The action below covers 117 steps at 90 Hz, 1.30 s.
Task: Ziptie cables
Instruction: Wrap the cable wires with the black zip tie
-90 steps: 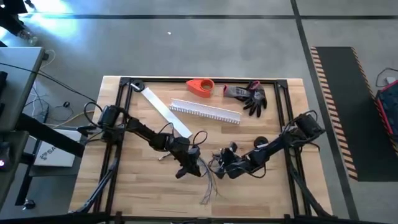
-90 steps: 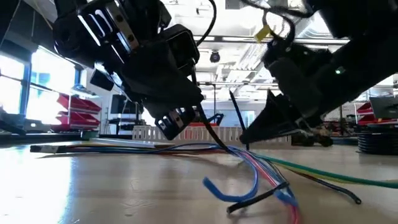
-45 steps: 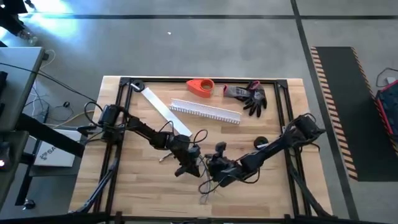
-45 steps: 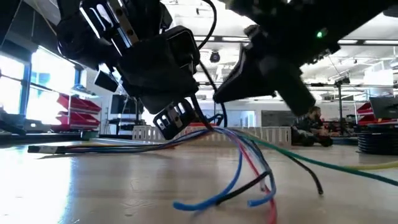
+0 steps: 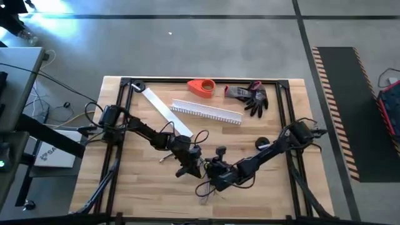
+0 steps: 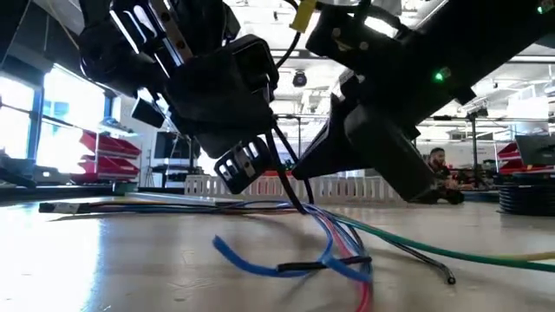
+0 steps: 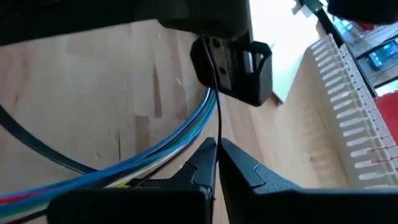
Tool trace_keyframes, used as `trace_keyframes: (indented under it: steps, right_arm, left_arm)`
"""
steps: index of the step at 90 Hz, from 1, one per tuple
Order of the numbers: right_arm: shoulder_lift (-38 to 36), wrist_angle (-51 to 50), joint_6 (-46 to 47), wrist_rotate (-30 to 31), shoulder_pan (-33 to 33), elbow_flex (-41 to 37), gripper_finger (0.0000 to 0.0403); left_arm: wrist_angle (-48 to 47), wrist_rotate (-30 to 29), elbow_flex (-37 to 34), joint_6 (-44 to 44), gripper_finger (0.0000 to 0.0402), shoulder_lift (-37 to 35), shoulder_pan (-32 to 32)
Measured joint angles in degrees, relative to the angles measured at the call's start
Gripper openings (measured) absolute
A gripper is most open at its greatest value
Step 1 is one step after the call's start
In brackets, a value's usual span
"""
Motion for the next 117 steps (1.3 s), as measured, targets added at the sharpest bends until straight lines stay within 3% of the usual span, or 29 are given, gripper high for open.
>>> trace_keyframes:
  steps: [43,66,85,117]
  right_arm:
    - [-0.68,0.11,7.27,-0.30,1.10,0.00,0.0000]
    - [-3.54,0.44,1.64,0.96,1.10,0.00,0.0000]
    - [-3.32,-4.04,5.11,-0.11,0.29,-0.07,0.0000]
    - [-3.32,-1.84,0.81,-1.64,0.56,-0.06,0.0000]
  left_arm:
    - [-0.13,0.08,0.00,0.28,0.0000,0.00,-0.51]
    - [-0.13,-0.03,0.00,0.31,0.0000,0.00,-0.57]
    - [-0.13,-0.32,0.00,0.34,0.0000,0.00,-0.68]
    - [-0.11,-0.45,0.00,0.42,0.0000,0.00,-0.68]
